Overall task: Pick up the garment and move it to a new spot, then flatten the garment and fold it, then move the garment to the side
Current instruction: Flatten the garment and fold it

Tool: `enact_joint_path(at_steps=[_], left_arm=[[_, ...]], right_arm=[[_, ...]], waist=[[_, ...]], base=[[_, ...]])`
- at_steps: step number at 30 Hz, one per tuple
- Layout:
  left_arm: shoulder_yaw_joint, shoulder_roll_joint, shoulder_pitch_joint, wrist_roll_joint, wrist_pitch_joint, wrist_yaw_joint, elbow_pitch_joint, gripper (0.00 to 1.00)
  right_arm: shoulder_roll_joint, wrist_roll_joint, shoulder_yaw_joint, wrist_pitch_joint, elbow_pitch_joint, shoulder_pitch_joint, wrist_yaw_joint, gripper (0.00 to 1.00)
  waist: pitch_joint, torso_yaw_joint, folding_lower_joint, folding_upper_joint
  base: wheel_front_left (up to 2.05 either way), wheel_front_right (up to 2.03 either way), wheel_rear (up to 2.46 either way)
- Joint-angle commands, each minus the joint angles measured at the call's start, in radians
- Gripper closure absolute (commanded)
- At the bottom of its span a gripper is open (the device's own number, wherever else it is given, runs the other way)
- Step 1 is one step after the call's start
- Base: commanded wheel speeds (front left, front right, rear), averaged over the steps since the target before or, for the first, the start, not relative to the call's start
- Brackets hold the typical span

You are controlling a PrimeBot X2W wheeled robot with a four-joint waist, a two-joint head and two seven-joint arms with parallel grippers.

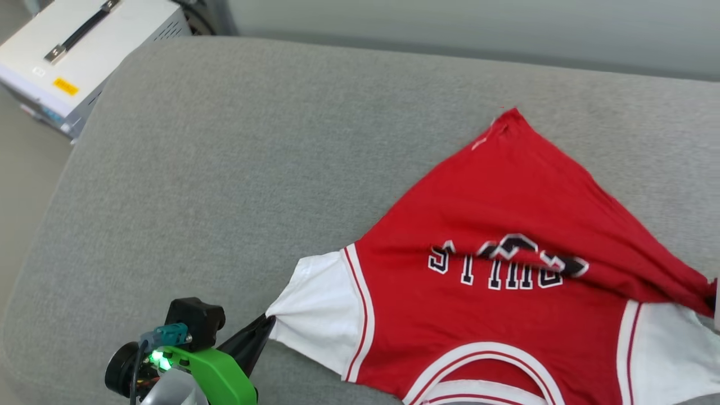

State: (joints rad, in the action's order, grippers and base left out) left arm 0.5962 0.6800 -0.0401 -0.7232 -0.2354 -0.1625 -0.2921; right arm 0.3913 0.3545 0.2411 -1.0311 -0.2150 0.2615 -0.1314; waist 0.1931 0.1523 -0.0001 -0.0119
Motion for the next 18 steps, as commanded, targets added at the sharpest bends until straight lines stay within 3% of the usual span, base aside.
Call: enact_joint_path(at_steps=[1, 9, 18], left_arm=[[-0.004, -0.011, 0.006, -0.005, 0.011, -0.003, 0.009, 1.00], [0.002, -0.038, -0.019, -0.007, 0.029, 0.009, 0.055, 1.00], [0.014, -0.068, -0.024, -0.006, 0.057, 0.015, 0.083, 1.00]], right_arm=[[-0.001, 0.007, 0.017, -0.001, 0.022, -0.039, 0.001, 1.00], [-0.050, 0.013, 0.076, -0.019, 0.129, -0.199, 0.001, 1.00], [-0.097, 0.002, 0.098, -0.037, 0.170, -0.311, 0.001, 1.00]], waist=[[-0.072, -0.068, 0.0001, 0.0119], [-0.099, -0.090, 0.0001, 0.0119], [-0.110, -0.106, 0.0001, 0.0119]], base=[[0.00, 0.00, 0.00], [0.00, 0.00, 0.00], [0.00, 0.00, 0.00]])
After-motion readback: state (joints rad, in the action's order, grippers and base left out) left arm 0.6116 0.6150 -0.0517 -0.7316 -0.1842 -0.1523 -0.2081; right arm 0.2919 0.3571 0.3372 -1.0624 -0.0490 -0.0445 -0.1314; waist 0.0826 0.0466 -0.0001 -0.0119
